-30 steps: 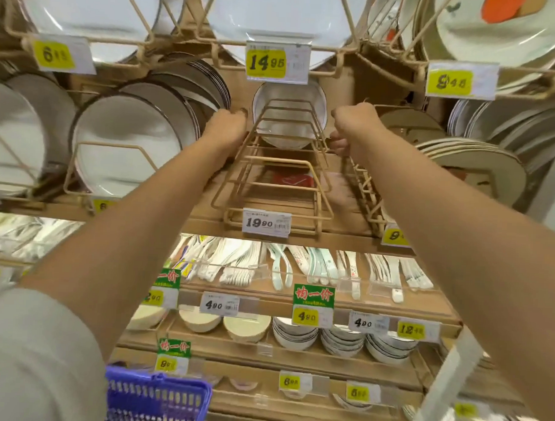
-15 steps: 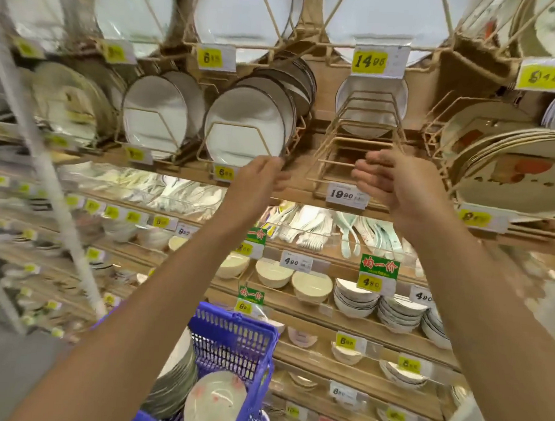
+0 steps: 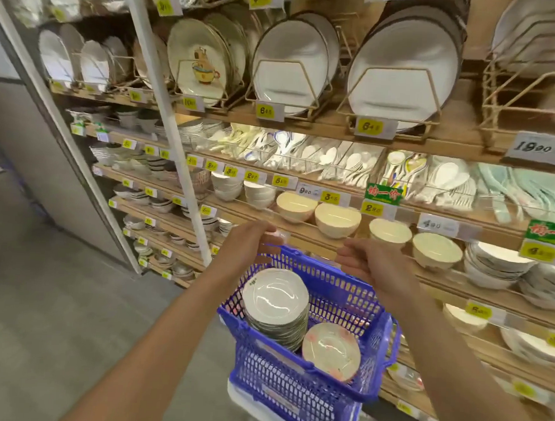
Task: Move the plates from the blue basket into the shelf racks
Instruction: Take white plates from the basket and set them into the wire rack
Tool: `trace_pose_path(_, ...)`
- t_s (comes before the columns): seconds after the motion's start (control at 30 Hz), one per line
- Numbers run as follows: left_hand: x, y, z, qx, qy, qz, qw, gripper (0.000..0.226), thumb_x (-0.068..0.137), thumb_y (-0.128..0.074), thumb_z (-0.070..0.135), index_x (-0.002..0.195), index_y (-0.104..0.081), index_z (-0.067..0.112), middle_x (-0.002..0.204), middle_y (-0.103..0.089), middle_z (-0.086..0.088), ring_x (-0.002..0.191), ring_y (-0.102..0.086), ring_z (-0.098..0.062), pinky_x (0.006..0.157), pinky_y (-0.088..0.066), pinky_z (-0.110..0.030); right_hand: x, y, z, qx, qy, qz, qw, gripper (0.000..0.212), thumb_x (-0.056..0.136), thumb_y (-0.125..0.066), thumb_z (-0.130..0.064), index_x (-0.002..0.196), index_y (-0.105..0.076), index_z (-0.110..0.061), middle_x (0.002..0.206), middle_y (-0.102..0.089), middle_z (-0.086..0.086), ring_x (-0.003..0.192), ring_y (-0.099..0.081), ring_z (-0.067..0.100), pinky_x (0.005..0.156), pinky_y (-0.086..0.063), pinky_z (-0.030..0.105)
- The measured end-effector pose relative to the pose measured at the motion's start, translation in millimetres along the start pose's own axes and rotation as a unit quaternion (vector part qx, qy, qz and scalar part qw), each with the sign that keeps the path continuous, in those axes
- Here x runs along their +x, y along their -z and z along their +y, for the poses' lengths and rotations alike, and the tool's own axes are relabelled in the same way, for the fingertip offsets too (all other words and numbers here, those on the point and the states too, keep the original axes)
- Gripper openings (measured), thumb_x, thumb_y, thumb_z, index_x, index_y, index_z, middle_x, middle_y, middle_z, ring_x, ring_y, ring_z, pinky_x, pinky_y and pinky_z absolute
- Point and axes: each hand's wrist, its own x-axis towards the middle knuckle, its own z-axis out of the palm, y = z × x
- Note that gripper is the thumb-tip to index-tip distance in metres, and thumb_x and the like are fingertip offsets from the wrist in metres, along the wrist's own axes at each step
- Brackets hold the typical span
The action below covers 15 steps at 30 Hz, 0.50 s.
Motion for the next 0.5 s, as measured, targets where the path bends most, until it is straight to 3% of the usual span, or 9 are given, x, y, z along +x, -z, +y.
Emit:
trace_pose_path(0.1,16,29,-40,0.022,0.064,0.025,0.997,0.022,0.097,-0.047,0.023,0.097,-0.063,0.008,0.085,-0.071,-0.009,0.07,-0.064,-0.018,0.063,-0.052,-0.026,17,-30,46,-0.035,-0.066,0.002,0.997,0.017,0.096,-0.052,-0.011,0.101,-0.064,0.0,0.089,-0.068,0.017,0.071,-0.064,0.021,0.065,-0.053,0.028)
trace_pose_path(0.27,52,58,-109,0.043,0.18,0.058,0.981,0.014,0.097,-0.045,0.017,0.089,-0.054,0.009,0.078,-0.061,-0.01,0.059,-0.052,-0.018,0.056,-0.041,-0.025,60,-57,117,-0.079,-0.187,0.002,0.979,0.017,0.094,-0.049,-0.005,0.079,-0.057,-0.007,0.069,-0.058,0.008,0.055,-0.054,0.016,0.056,-0.043,0.025)
trace_pose_path(0.4,86,68,-151,0.063,0.262,0.069,0.961,0.014,0.096,-0.043,0.012,0.083,-0.049,0.012,0.074,-0.05,-0.008,0.055,-0.043,-0.017,0.052,-0.032,-0.023,106,-65,172,-0.144,-0.214,0.011,0.966,0.011,0.092,-0.05,-0.008,0.083,-0.054,-0.013,0.078,-0.055,0.006,0.067,-0.054,0.02,0.067,-0.048,0.034)
trace_pose_path(0.5,112,70,-173,0.084,0.314,0.069,0.943,0.015,0.099,-0.041,0.016,0.086,-0.047,0.013,0.074,-0.048,-0.008,0.055,-0.04,-0.017,0.052,-0.028,-0.023,133,-69,206,-0.19,-0.226,0.014,0.955,0.015,0.089,-0.048,-0.005,0.077,-0.053,-0.013,0.077,-0.052,0.007,0.068,-0.05,0.021,0.065,-0.043,0.033)
